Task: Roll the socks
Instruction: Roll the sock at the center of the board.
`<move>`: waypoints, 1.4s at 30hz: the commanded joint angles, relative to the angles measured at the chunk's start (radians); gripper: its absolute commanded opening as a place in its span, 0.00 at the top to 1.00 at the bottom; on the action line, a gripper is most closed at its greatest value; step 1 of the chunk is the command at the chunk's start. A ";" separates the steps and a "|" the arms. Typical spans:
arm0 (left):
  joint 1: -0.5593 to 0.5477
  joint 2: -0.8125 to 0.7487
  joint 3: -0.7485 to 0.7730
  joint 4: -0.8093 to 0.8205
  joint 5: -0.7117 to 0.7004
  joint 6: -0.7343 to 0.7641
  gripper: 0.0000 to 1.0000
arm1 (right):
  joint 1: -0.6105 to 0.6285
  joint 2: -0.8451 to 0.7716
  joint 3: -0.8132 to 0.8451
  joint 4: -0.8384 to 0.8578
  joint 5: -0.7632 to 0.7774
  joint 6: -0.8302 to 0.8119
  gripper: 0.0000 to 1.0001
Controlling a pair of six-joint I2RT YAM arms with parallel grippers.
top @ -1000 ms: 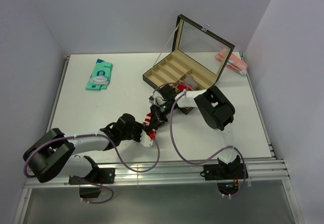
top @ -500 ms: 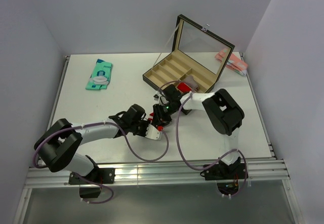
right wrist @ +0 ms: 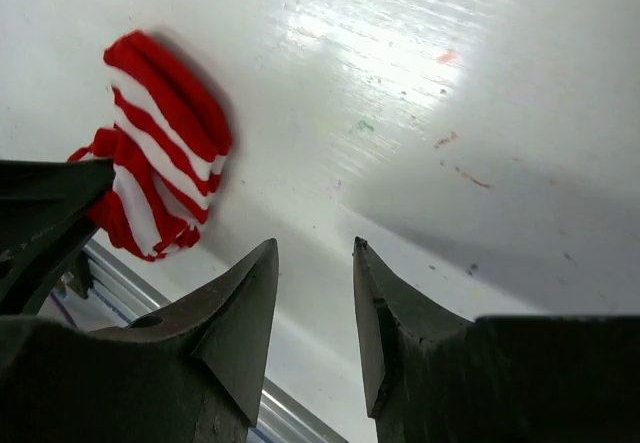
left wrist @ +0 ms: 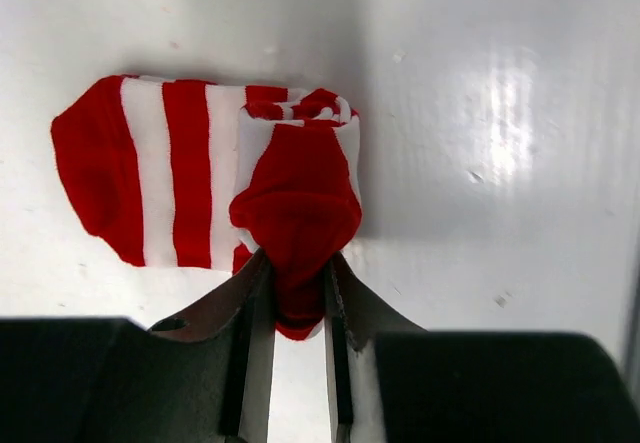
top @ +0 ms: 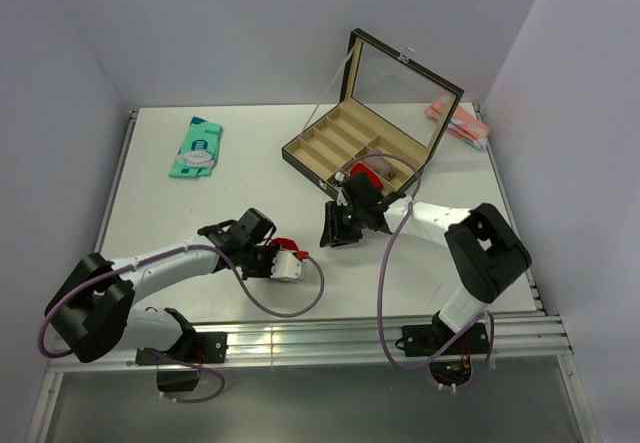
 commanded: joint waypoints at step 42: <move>0.260 0.957 0.787 -0.937 0.298 0.170 0.88 | 0.741 -0.021 0.030 0.280 0.670 -0.366 0.44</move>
